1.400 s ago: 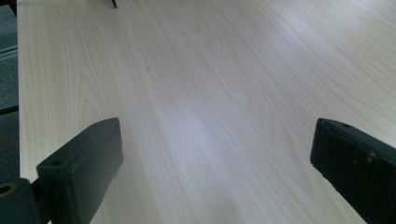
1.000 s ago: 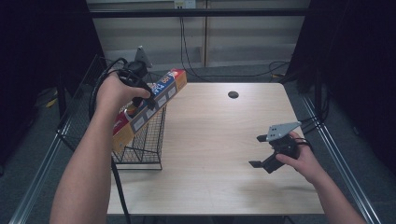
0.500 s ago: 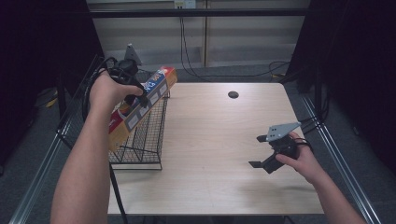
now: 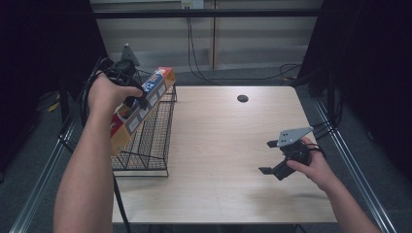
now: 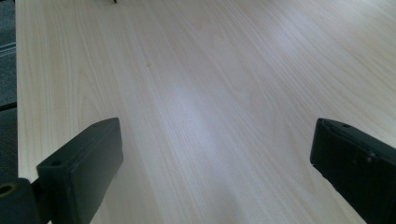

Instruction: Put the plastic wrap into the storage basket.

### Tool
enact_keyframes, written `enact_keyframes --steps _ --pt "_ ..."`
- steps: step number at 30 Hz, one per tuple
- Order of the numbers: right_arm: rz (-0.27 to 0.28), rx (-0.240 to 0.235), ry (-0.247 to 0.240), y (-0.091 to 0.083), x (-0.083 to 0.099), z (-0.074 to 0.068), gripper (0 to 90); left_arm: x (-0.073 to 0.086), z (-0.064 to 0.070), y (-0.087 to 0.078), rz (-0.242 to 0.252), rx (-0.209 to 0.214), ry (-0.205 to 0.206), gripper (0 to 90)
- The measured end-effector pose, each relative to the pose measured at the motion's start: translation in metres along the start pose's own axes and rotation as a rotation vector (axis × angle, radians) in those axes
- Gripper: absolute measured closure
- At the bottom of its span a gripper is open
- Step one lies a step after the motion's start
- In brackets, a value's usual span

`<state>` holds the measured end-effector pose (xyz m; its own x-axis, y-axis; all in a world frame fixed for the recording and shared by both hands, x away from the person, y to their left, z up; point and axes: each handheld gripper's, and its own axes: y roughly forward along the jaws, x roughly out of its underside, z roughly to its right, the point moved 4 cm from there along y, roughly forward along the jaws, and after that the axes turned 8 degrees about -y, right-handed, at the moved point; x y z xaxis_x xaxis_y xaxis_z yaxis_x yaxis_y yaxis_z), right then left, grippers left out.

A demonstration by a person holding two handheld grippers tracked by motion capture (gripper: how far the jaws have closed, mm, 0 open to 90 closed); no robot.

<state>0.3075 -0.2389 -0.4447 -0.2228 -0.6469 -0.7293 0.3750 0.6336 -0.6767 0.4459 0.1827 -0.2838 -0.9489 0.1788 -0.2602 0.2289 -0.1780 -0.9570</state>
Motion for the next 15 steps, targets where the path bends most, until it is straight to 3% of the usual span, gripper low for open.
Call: enact_keyframes --steps 9,15 --pt "0.002 0.001 0.004 -0.001 0.000 0.000 2.4 0.000 -0.012 -0.006 0.020 -0.040 -0.059 44.6" --pt "0.007 -0.002 0.001 -0.001 0.000 0.001 2.4 0.000 -0.020 -0.007 0.023 -0.040 -0.090 44.7"
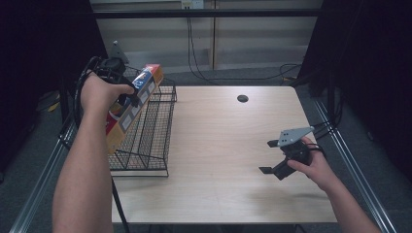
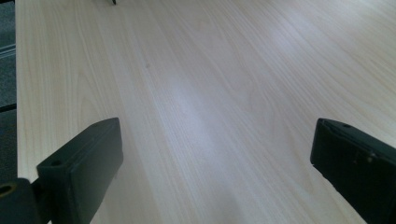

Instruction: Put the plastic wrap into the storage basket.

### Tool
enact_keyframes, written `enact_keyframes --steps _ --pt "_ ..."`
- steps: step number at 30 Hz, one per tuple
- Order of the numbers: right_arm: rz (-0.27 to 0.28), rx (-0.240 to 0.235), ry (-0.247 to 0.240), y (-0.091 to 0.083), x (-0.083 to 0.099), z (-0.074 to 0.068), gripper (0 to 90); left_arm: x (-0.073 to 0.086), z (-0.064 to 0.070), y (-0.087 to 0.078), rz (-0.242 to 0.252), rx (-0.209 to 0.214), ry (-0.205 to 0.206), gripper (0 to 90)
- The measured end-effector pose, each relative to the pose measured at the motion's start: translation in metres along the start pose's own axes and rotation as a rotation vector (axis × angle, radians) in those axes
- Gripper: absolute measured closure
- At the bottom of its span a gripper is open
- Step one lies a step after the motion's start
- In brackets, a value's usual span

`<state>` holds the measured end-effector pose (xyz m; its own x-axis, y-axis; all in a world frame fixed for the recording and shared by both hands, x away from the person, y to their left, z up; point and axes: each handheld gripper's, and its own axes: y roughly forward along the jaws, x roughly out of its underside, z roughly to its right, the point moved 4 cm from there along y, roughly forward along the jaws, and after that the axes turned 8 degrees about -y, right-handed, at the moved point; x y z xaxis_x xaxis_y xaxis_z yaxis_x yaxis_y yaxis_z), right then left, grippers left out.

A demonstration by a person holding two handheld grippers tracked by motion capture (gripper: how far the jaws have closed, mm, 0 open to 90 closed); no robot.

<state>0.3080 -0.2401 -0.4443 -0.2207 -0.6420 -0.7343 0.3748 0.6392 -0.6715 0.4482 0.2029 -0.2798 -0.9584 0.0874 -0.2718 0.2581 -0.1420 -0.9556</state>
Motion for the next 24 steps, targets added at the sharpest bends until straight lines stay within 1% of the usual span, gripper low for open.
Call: enact_keyframes --steps 1,2,5,8,9,14,16,19,22,24 --pt "0.001 0.000 0.000 0.000 0.000 0.000 2.4 0.000 -0.001 0.000 -0.003 -0.002 -0.002 44.7" --pt "-0.001 0.004 0.002 0.000 0.000 0.000 2.4 0.000 -0.003 0.000 -0.005 -0.005 0.004 44.7" --pt "0.002 0.006 0.002 0.000 0.000 0.000 2.4 0.000 -0.006 0.000 -0.012 0.000 -0.010 44.7" --pt "0.008 0.004 0.003 0.000 0.000 0.001 2.4 -0.001 -0.010 0.000 -0.009 -0.007 -0.014 44.7" --pt "0.008 0.003 0.004 0.000 0.000 0.001 2.4 -0.001 -0.011 0.000 -0.005 -0.007 -0.024 44.7" --pt "0.010 0.002 0.006 0.000 0.000 0.001 2.4 -0.002 -0.019 -0.001 -0.001 -0.017 -0.035 44.8" --pt "0.009 0.001 0.004 0.000 0.000 0.001 2.4 -0.001 -0.022 -0.002 0.001 -0.015 -0.049 44.7" --pt "0.009 0.001 0.004 0.000 0.000 0.001 2.4 -0.001 -0.026 -0.003 0.000 -0.023 -0.058 44.7" --pt "0.008 0.003 0.005 0.000 0.000 0.001 2.4 -0.001 -0.030 -0.004 0.005 -0.027 -0.084 44.7" --pt "0.009 0.000 0.005 0.001 0.000 0.001 2.4 0.000 -0.032 -0.004 0.013 -0.035 -0.092 44.8"
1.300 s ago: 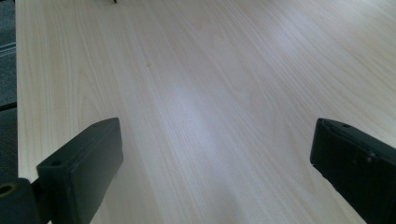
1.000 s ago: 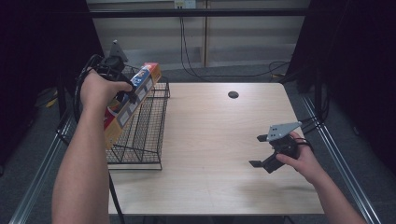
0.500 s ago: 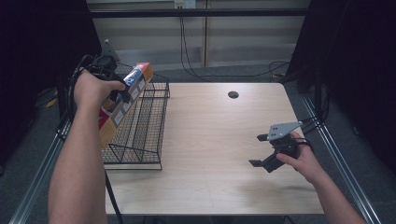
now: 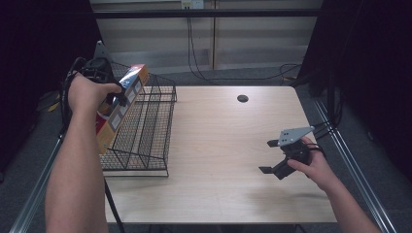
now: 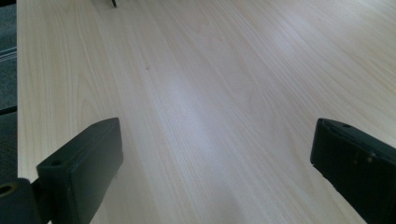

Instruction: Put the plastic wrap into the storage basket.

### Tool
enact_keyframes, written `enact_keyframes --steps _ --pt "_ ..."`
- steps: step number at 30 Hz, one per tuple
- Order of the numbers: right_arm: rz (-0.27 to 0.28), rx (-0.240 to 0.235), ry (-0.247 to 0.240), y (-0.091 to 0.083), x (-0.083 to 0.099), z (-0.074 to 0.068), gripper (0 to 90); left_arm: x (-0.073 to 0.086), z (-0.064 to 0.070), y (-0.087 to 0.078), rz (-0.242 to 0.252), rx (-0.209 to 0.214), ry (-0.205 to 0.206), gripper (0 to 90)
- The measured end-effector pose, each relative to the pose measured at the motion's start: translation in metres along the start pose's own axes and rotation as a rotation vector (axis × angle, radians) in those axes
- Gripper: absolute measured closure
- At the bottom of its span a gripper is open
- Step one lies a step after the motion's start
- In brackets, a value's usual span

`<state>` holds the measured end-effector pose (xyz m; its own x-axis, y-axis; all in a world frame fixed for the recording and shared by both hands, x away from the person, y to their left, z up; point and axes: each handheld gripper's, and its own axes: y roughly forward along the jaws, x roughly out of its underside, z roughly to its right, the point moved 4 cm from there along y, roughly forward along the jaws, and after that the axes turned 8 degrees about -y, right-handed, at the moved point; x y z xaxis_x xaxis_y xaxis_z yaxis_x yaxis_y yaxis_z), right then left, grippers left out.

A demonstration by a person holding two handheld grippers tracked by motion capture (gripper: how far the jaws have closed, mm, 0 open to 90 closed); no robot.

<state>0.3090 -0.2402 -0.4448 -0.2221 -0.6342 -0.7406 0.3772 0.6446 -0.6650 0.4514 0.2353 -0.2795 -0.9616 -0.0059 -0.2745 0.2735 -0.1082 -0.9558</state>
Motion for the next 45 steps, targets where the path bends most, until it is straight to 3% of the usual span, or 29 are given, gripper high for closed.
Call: enact_keyframes --steps 12,27,29,31,35,38,45 --pt "-0.002 -0.006 0.000 0.001 0.001 0.000 2.5 0.001 -0.014 -0.003 0.034 -0.034 -0.058 44.7" --pt "-0.005 -0.001 0.002 0.000 0.002 0.000 2.4 0.005 -0.026 0.003 0.034 -0.074 -0.116 44.5" --pt "-0.002 -0.003 0.002 0.000 0.002 0.000 2.4 0.004 -0.029 0.004 0.033 -0.084 -0.098 44.5" --pt "0.000 -0.005 0.001 0.000 0.001 0.000 2.4 0.005 -0.029 0.006 0.036 -0.077 -0.127 44.5" --pt "0.001 -0.003 -0.002 0.000 0.001 -0.001 2.4 0.005 -0.033 0.008 0.027 -0.091 -0.106 44.4" --pt "0.002 -0.003 0.000 0.000 0.001 0.000 2.4 0.006 -0.032 0.011 0.024 -0.094 -0.132 44.4" --pt "0.001 -0.003 0.002 0.000 0.002 0.000 2.4 0.008 -0.035 0.017 0.014 -0.096 -0.127 44.3"
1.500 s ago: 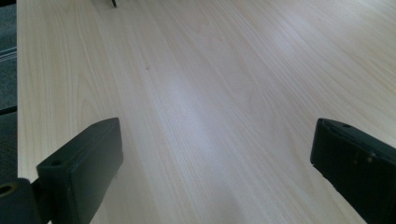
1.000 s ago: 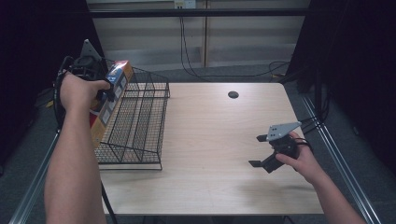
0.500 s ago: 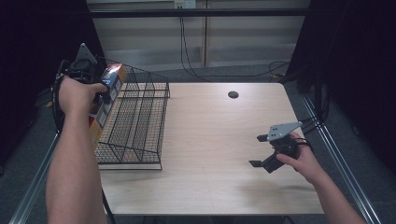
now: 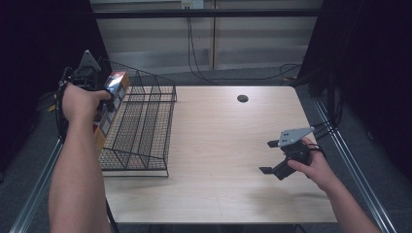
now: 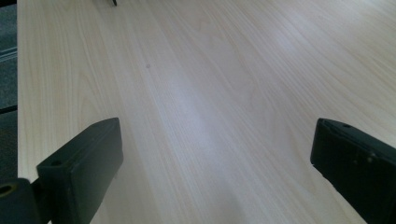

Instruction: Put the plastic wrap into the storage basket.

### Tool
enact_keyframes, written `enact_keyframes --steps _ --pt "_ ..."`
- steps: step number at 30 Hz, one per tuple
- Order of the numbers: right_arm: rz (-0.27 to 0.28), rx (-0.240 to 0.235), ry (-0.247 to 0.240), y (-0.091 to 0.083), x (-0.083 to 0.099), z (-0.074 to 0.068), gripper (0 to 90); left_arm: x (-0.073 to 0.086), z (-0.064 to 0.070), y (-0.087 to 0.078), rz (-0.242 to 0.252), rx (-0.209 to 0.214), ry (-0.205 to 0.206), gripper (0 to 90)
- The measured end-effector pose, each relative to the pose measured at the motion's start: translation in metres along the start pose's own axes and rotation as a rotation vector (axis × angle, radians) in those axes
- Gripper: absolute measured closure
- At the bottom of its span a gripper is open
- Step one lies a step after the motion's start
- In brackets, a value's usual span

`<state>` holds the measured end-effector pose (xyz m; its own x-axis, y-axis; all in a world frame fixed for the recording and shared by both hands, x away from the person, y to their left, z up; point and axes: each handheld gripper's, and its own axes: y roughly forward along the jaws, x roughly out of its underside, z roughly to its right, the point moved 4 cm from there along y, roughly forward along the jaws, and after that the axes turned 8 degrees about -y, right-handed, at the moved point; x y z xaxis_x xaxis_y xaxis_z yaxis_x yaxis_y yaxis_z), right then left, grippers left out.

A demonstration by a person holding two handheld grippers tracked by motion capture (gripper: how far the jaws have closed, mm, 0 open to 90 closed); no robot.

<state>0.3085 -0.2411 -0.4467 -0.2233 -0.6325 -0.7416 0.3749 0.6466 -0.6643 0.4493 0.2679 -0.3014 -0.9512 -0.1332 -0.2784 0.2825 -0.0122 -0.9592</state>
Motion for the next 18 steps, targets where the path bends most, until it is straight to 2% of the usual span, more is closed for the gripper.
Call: enact_keyframes --steps 3,5,7,10,11,13,18 --pt "0.000 0.001 0.000 0.0003 -0.0002 -0.0002 2.4 0.0004 0.0006 0.0012 -0.005 0.003 -0.006 44.1" --pt "-0.003 0.000 0.000 0.0005 -0.0002 -0.0005 2.4 0.0008 0.0023 0.0031 -0.012 0.012 -0.025 44.1" --pt "0.000 0.005 0.000 0.0003 -0.0003 -0.0002 2.4 0.0004 0.0020 0.0036 -0.014 0.006 -0.011 44.1" --pt "0.001 0.000 0.001 0.0001 0.0000 -0.0002 2.4 0.0005 0.0025 0.0054 -0.018 0.007 -0.011 43.9" --pt "-0.002 0.003 0.004 0.0002 0.0002 -0.0002 2.4 0.0002 0.0019 0.0059 -0.024 0.008 0.007 44.0" --pt "-0.004 0.003 0.002 0.0006 0.0006 -0.0005 2.5 0.0008 0.0042 0.0075 -0.025 0.017 -0.006 43.8" --pt "-0.003 -0.001 0.007 0.0005 0.0011 -0.0004 2.4 0.0005 0.0056 0.0107 -0.031 0.021 0.006 43.6"
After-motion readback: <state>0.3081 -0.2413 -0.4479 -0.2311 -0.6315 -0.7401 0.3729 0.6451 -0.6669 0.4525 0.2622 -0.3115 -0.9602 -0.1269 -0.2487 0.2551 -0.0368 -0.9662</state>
